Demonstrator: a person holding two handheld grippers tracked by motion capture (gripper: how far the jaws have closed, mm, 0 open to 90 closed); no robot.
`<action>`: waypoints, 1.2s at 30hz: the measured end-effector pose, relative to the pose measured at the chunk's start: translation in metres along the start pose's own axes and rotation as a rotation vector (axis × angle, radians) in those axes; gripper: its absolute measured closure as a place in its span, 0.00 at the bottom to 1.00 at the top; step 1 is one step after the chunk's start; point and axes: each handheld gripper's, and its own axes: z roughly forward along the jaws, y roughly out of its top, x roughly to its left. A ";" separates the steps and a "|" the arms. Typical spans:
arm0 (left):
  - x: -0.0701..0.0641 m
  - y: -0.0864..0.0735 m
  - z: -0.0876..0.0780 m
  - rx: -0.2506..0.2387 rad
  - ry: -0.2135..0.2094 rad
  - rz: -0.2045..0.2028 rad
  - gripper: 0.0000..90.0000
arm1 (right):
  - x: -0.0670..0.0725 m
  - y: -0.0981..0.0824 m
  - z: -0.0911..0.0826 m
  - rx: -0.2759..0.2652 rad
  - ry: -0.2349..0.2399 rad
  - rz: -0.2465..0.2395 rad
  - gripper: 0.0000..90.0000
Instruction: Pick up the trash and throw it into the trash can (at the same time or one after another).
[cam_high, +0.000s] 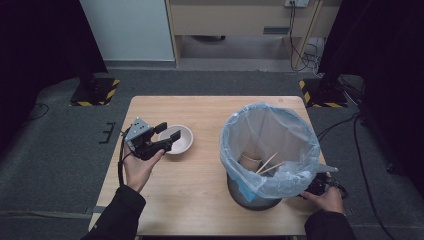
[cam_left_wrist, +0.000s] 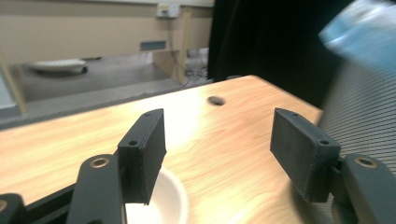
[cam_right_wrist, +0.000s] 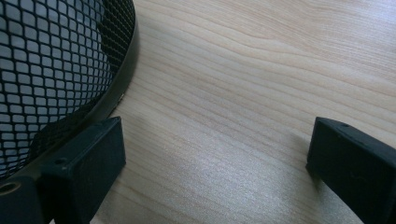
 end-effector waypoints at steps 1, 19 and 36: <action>0.006 -0.005 0.003 0.009 0.024 0.003 0.38 | 0.000 0.000 0.000 0.000 0.000 0.000 0.05; 0.085 -0.070 0.031 0.150 0.257 -0.112 0.38 | 0.000 0.000 0.000 0.000 0.000 0.000 0.05; 0.091 -0.100 0.059 0.318 0.221 -0.089 0.44 | 0.000 0.001 0.001 0.000 -0.001 0.001 0.05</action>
